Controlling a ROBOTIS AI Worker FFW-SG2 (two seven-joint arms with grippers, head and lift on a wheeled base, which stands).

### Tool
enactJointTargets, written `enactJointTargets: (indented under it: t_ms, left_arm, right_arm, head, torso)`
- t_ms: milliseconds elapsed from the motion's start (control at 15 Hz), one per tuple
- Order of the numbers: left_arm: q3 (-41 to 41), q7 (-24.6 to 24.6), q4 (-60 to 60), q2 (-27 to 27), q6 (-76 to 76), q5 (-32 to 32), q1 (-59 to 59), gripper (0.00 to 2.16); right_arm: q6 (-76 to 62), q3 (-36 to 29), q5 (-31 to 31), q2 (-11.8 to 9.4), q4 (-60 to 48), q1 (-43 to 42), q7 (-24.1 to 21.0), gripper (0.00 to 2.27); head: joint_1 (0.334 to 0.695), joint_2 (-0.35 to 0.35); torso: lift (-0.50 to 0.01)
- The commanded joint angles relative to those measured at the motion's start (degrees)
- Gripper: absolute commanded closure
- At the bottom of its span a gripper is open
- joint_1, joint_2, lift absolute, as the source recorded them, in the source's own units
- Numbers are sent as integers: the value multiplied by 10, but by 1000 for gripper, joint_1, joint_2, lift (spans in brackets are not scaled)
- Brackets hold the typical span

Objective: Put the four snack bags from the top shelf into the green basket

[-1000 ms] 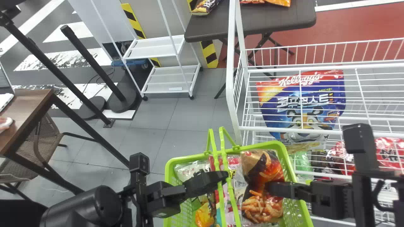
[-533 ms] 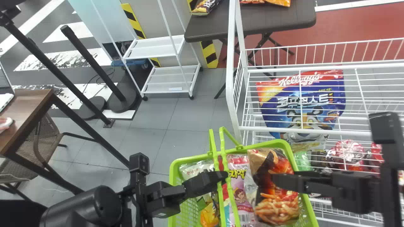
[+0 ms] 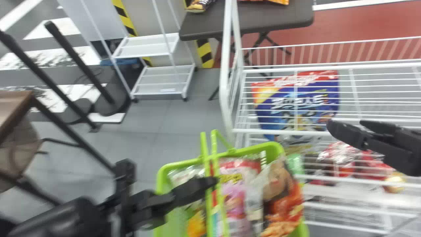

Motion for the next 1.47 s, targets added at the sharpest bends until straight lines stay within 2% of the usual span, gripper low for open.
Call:
enactJointTargets:
  t_ms: [0, 200, 533, 667, 867, 1400]
  left_arm:
    - [0, -7, 0, -1, 2, 0, 0, 2142]
    - [0, -7, 0, -1, 2, 0, 0, 2142]
    - [-1, -7, 0, 0, 2, 0, 1, 2142]
    - [-2, -7, 0, 0, 2, 0, 0, 2142]
    - [-4, -7, 0, 0, 2, 0, 0, 2142]
    - [-3, -7, 0, 7, 2, 4, 1, 2142]
  right_arm:
    - [-209, 47, 157, 0, 62, 17, -27, 29]
    - [-356, 60, 199, 1, 163, 16, -49, 29]
    - [-529, 61, 207, 5, 257, 40, -76, 29]
    - [-537, 61, 206, 9, 265, 47, -84, 29]
    - [-539, 54, 204, 26, 265, 54, -94, 36]
    - [-534, 51, 200, 34, 265, 54, -99, 46]
  head:
    - [695, 87]
    - [695, 19]
    - [695, -3]
    - [695, -15]
    - [695, -23]
    - [695, -35]
  torso:
    - [0]
    - [0]
    - [0]
    - [0]
    - [0]
    - [0]
